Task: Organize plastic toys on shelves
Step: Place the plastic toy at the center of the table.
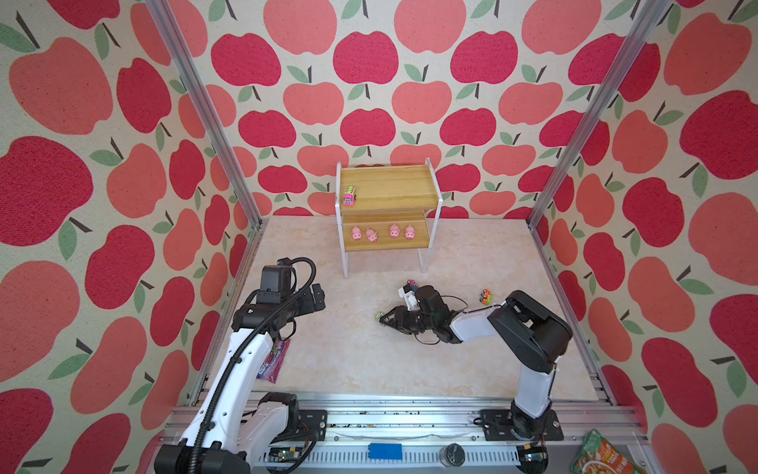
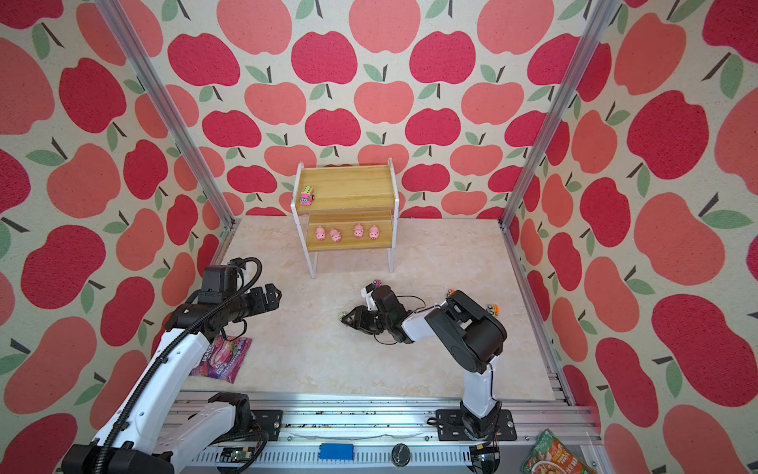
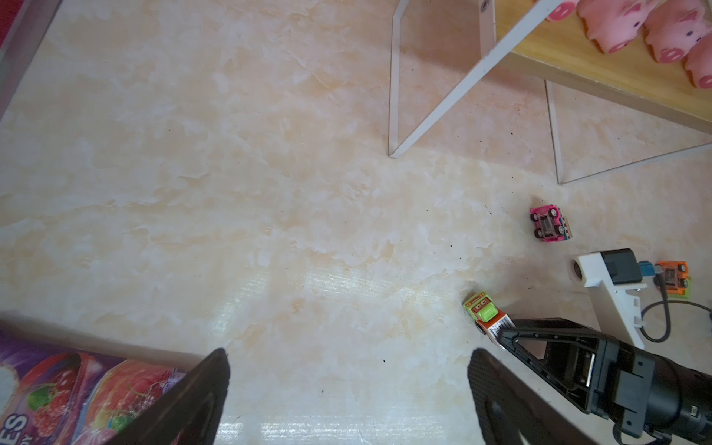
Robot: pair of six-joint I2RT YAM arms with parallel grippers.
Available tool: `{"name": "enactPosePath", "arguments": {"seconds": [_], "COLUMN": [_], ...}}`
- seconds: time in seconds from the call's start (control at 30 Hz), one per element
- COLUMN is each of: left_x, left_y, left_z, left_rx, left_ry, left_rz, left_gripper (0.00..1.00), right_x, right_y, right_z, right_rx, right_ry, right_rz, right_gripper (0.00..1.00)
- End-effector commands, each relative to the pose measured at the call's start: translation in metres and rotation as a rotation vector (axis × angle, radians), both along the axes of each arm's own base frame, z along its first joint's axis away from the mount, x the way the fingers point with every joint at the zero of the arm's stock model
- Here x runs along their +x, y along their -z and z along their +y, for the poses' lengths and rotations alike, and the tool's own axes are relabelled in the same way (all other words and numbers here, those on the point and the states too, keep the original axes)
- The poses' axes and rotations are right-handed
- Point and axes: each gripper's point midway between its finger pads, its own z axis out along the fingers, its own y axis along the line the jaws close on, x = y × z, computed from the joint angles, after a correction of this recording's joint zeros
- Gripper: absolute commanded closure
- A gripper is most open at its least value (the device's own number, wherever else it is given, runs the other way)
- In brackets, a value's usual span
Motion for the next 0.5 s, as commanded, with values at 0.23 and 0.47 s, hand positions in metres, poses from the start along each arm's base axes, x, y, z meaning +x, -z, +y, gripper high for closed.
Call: {"name": "enactPosePath", "arguments": {"seconds": [0.23, 0.47], "left_x": [-0.003, -0.004], "left_y": [0.003, 0.002], "left_z": [0.002, 0.002], "left_rx": [0.034, 0.038], "left_ry": [0.008, 0.015], "left_rz": [-0.005, -0.009], "left_gripper": [0.0, 0.0], "right_x": [0.009, 0.015], "right_y": [0.0, -0.013], "right_z": [-0.036, -0.051], "right_rx": [-0.155, -0.307], "right_ry": [0.072, 0.0], "right_rz": [-0.071, -0.35], "right_gripper": [0.44, 0.35]}}
